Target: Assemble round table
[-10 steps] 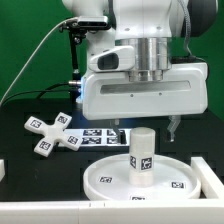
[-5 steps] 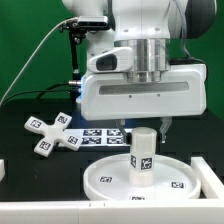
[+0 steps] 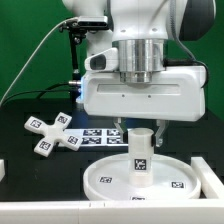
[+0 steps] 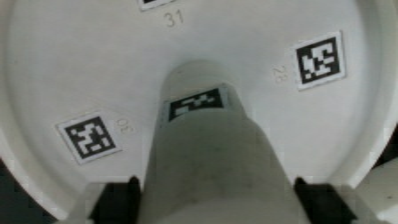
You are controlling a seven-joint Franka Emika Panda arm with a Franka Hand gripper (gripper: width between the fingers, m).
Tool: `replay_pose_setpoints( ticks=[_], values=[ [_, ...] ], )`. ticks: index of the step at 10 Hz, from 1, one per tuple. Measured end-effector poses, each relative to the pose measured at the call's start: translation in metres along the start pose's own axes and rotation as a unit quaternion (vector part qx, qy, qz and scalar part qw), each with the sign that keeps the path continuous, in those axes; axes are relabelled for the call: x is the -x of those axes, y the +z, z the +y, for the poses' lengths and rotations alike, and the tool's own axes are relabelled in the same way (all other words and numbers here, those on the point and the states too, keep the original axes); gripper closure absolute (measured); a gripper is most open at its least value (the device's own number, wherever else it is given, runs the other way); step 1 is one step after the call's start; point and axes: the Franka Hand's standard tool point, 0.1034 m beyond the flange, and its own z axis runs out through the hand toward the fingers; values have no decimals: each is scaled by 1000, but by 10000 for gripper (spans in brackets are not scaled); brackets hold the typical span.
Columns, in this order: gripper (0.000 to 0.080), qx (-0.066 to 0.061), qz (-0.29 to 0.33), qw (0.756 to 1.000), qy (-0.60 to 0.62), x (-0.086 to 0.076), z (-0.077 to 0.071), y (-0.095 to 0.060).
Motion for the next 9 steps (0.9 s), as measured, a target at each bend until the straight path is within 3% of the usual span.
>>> replay_pose_setpoints(
  ticks=[2, 5, 7, 9],
  values=[
    [392, -2, -9, 994, 110, 2, 1, 0],
    [392, -6, -31, 954, 299, 4, 1, 0],
    [392, -8, -36, 929, 369, 4, 1, 0],
    [392, -3, -44, 915, 402, 7, -2, 0]
  ],
)
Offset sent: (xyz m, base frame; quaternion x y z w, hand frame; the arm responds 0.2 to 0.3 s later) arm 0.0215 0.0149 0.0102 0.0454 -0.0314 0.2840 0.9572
